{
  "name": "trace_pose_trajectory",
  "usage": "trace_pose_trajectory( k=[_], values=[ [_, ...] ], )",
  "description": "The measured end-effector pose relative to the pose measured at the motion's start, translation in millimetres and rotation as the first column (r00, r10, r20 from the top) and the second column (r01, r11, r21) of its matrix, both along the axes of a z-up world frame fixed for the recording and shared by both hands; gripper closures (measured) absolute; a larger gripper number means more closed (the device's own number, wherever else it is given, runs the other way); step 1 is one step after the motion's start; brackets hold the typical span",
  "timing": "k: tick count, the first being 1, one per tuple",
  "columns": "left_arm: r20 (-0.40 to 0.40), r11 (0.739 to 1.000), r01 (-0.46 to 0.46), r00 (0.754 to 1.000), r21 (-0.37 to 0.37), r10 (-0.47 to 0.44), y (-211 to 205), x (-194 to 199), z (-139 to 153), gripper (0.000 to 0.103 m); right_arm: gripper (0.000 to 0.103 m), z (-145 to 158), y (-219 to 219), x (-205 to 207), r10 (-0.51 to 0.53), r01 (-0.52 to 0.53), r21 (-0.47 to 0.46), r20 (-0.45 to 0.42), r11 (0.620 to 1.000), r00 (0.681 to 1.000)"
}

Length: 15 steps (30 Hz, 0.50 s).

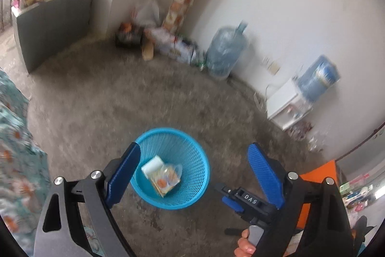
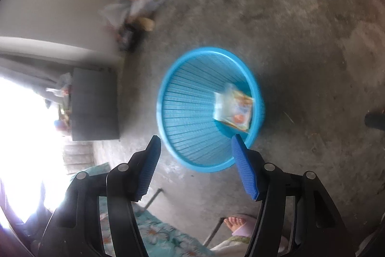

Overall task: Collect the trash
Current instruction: 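Carry the dome lid and orange wrapper to the blue wastebasket and release them, then move both tools back over the quilt toward the snack bag and bottle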

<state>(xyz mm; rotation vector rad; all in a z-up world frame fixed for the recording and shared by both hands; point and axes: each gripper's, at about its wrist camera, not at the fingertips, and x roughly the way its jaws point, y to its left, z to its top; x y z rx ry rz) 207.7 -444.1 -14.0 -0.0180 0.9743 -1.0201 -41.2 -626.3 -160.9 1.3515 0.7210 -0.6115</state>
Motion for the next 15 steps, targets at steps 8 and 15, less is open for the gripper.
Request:
trace_pose_trajectory(
  k=[8, 15],
  values=[
    [0.097, 0.988, -0.031, 0.994, -0.149, 0.046, 106, -39, 91, 0.011, 0.03, 112, 49, 18, 0.126, -0.089, -0.249, 0.136, 0.964, 0.983],
    [0.213, 0.987, -0.101, 0.969, -0.122, 0.125, 199, -76, 133, 0.011, 0.028, 187, 117, 36, 0.344, -0.253, -0.407, 0.169, 0.878, 0.924]
  ],
)
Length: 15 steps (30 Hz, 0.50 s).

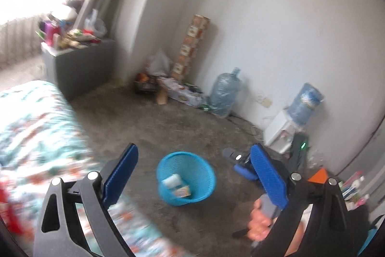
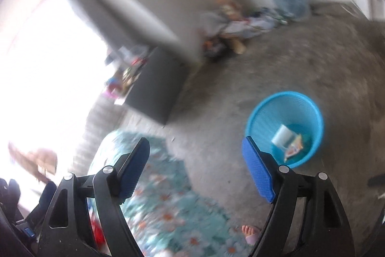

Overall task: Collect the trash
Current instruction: 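Move both tools back over the quilt toward the snack bag and bottle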

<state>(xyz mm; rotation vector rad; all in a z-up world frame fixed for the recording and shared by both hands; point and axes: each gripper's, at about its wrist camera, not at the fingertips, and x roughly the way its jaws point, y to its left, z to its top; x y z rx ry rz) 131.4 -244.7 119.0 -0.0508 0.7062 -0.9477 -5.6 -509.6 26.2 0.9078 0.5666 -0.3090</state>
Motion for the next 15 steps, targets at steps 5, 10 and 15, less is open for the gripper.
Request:
trace_pose_trajectory(
  k=[5, 10, 15],
  values=[
    [0.071, 0.997, -0.06, 0.996, 0.058, 0.055, 61, -15, 11, 0.011, 0.027, 21, 42, 13, 0.151, -0.151, -0.055, 0.001, 0.987, 0.989],
    [0.106, 0.988, -0.141, 0.985, 0.057, 0.134, 129, -28, 17, 0.011, 0.027, 32, 79, 23, 0.282, -0.282, -0.086, -0.012, 0.956, 0.959],
    [0.156, 0.962, -0.271, 0.952, 0.036, 0.262, 205, -37, 21, 0.011, 0.027, 44, 109, 30, 0.378, -0.377, -0.103, -0.006, 0.921, 0.926]
  ],
)
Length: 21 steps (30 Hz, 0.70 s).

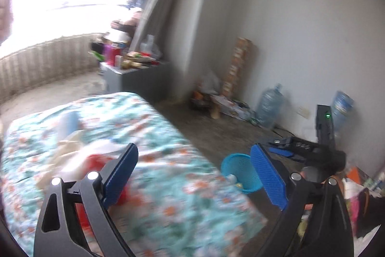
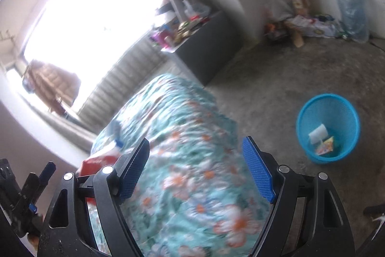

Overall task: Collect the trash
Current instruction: 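Move both tools back over the quilt toward the snack bag and bottle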

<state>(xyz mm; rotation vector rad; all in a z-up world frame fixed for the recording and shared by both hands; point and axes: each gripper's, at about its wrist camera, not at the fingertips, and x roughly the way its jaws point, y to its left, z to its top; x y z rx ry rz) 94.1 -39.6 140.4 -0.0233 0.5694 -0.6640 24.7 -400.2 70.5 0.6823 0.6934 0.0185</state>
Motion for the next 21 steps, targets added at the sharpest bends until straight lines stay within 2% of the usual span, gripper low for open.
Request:
trace_pose_trajectory(
  k=[4, 10, 16, 21],
  values=[
    [0.024, 0.992, -0.127, 0.992, -0.014, 0.128, 56, -3, -4, 0.011, 0.027, 7, 30, 15, 0.088, -0.088, 0.021, -0.003, 0.996, 0.996],
    [-0.026, 0.97, -0.237, 0.971, -0.053, 0.236, 113, 6, -19, 0.011, 0.027, 12, 79, 39, 0.216, -0.215, 0.064, -0.011, 0.975, 0.976],
    [-0.052, 0.962, -0.255, 0.967, -0.095, 0.251, 138, 13, -29, 0.011, 0.03, 10, 117, 62, 0.31, -0.304, 0.14, -0.019, 0.942, 0.951],
    [-0.067, 0.968, -0.221, 0.974, -0.116, 0.214, 143, 20, -35, 0.022, 0.032, 10, 143, 77, 0.36, -0.35, 0.165, -0.03, 0.922, 0.933]
  ],
)
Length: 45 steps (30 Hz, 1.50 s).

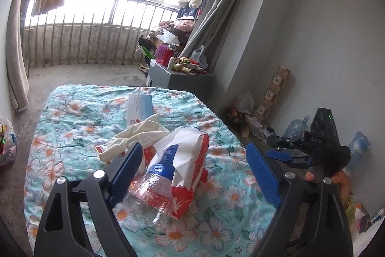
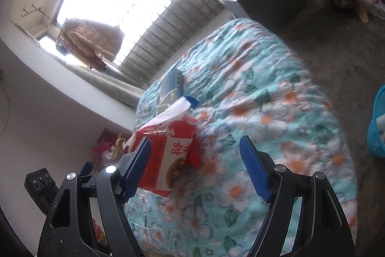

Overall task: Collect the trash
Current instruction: 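Move both tools back over the quilt toward the snack bag and bottle, then grasp the white tissue with the left tool while the right tool grasps white cloth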

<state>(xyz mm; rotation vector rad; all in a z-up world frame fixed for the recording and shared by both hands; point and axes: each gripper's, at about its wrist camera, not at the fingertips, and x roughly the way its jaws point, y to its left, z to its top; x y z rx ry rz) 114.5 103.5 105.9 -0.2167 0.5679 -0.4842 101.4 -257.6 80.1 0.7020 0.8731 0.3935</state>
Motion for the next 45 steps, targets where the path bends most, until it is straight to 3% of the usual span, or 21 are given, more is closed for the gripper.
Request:
trace_pose_trajectory(
  k=[5, 9, 15, 19, 26, 29, 40, 45],
  values=[
    [-0.05, 0.998, 0.055, 0.997, -0.017, -0.056, -7, 21, -13, 0.036, 0.033, -6, 17, 8, 0.033, -0.032, 0.008, -0.03, 0.999, 0.999],
    [-0.071, 0.996, 0.084, 0.994, 0.001, -0.083, -15, 37, -24, 0.04, 0.034, -11, 24, 10, 0.043, -0.043, 0.0, -0.055, 0.999, 0.998],
    [-0.094, 0.994, 0.083, 0.993, 0.073, -0.075, -20, 66, -41, 0.041, 0.035, -12, 26, 16, 0.047, -0.045, 0.021, -0.07, 0.999, 0.996],
    [-0.112, 0.99, 0.091, 0.991, 0.109, -0.078, -23, 77, -49, 0.053, 0.035, -14, 30, 19, 0.053, -0.051, 0.033, -0.082, 0.998, 0.995],
    [-0.138, 0.996, 0.082, 0.988, 0.04, -0.076, -10, 90, -48, 0.091, 0.036, -18, 36, 25, 0.059, -0.057, 0.031, -0.096, 0.998, 0.994],
    [-0.143, 0.997, 0.078, 0.987, -0.012, -0.079, -3, 93, -44, 0.098, 0.036, -19, 35, 29, 0.057, -0.054, 0.033, -0.099, 0.998, 0.993],
    [-0.005, 0.991, 0.015, 1.0, -0.136, -0.016, 28, 81, -7, 0.103, 0.039, -19, 32, 51, 0.05, -0.042, 0.075, -0.113, 0.996, 0.992],
    [0.06, 0.98, -0.027, 0.997, -0.198, 0.04, 54, 67, 15, 0.103, 0.039, -3, 40, 71, 0.088, -0.08, 0.096, -0.079, 0.992, 0.993]
  ],
)
